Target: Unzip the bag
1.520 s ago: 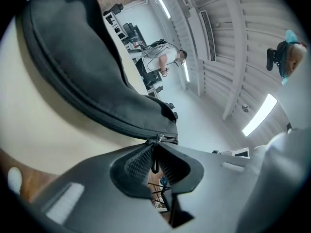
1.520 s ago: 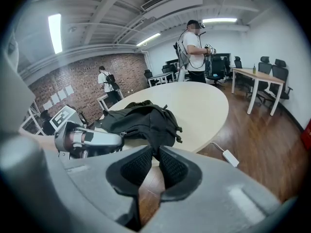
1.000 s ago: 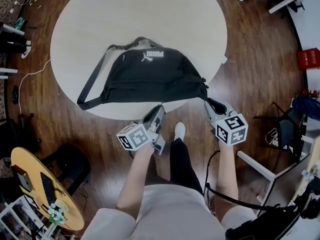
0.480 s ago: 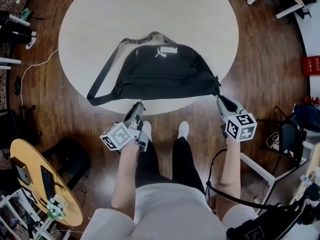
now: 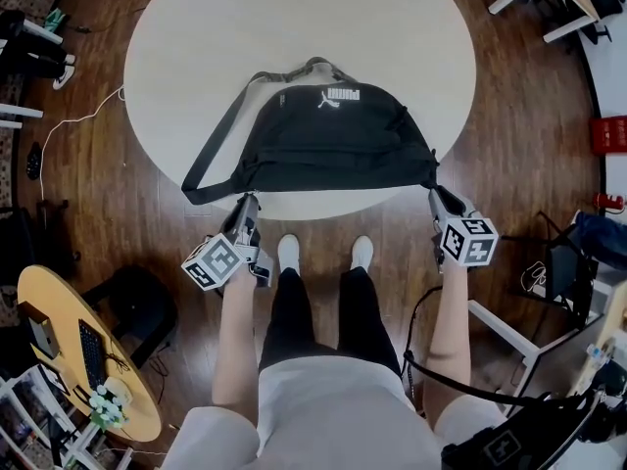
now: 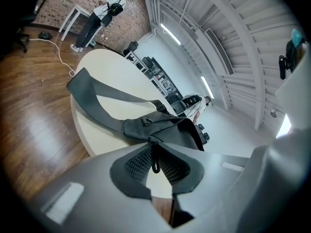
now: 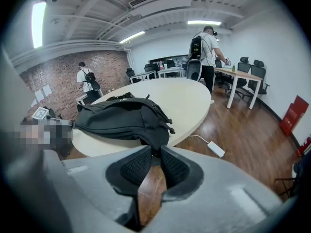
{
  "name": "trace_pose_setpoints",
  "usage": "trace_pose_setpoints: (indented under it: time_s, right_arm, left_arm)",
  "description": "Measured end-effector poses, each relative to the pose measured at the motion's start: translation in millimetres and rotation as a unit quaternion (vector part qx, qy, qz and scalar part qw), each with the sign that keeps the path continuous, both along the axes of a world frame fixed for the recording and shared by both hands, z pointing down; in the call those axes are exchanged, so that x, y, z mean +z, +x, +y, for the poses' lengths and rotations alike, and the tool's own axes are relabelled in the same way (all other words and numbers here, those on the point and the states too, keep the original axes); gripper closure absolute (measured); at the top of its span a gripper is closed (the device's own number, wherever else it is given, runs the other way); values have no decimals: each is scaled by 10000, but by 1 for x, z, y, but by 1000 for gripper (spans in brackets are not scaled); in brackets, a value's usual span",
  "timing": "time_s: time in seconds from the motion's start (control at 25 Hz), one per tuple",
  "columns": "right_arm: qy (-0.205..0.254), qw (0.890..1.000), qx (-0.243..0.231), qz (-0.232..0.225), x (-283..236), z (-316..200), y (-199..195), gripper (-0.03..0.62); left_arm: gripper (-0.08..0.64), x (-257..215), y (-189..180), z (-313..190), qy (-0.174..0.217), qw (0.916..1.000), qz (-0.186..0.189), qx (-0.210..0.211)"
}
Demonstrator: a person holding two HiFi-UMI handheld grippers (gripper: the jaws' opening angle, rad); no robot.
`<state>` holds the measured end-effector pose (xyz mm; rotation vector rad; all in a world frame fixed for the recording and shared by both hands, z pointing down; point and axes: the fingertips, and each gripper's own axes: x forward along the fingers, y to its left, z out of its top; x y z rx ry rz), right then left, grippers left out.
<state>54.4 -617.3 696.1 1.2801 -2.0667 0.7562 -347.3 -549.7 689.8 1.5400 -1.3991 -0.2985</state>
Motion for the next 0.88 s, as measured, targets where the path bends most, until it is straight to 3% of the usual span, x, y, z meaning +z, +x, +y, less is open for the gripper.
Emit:
trace_pose_setpoints:
  time_s: [0.2,0.36,0.48,0.56,0.68,0.8,0.88]
  right_arm:
    - [148,9988,235,397,7,14,2,545]
    - [395,9964,609,443,-15,28,4,545]
    - [756,9935,831,199,-54,56,-8,556]
    - [1032,9905,913,-52,-82,83,-21,600]
    - [1316,9852,1033,-377,-116,116,-40,600]
    - [1713,9822,469,-603,-153,134,-73,600]
    - [2130,9745,-73,-704,-185,157,-94,600]
  left_arm:
    - [516,6,-18,29,-290,9993,-173,-136]
    - [543,0,-36,43,-194,9995,-250,25]
    - [543,-16,-40,51,-6,9989,-371,287]
    - [543,-32,-37,60,149,9976,-511,439]
    - [543,-71,-18,74,548,9927,-822,690]
    - [543,-123,13,88,1129,9822,-1230,855]
    - [543,-157,42,111,1529,9706,-1599,949]
